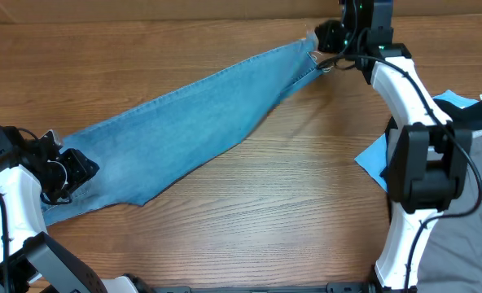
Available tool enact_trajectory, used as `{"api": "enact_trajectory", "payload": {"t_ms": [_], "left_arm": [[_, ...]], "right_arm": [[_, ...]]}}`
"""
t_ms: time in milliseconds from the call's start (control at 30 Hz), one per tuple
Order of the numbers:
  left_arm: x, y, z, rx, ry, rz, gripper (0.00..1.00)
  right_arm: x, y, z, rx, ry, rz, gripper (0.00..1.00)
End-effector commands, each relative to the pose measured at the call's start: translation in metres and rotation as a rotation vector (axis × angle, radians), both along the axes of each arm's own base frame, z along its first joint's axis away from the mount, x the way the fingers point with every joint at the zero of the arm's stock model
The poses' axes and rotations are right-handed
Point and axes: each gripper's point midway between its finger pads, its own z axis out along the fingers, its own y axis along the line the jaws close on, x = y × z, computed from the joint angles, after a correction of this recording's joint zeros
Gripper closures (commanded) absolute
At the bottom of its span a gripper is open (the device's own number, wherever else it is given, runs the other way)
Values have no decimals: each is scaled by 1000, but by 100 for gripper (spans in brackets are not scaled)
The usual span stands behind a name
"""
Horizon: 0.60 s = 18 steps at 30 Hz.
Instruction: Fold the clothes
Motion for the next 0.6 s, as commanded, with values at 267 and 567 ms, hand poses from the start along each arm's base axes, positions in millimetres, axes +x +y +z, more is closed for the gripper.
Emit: {"api": "enact_trajectory", "payload": {"t_ms": [267,567], "left_arm": [[3,6,5,37,-7,-14,52],[-12,30,3,57,18,72,44]], "right_arm": [[-12,-6,-60,-54,157,-26,92],[-43,-7,-29,-16,237,3,61]]}}
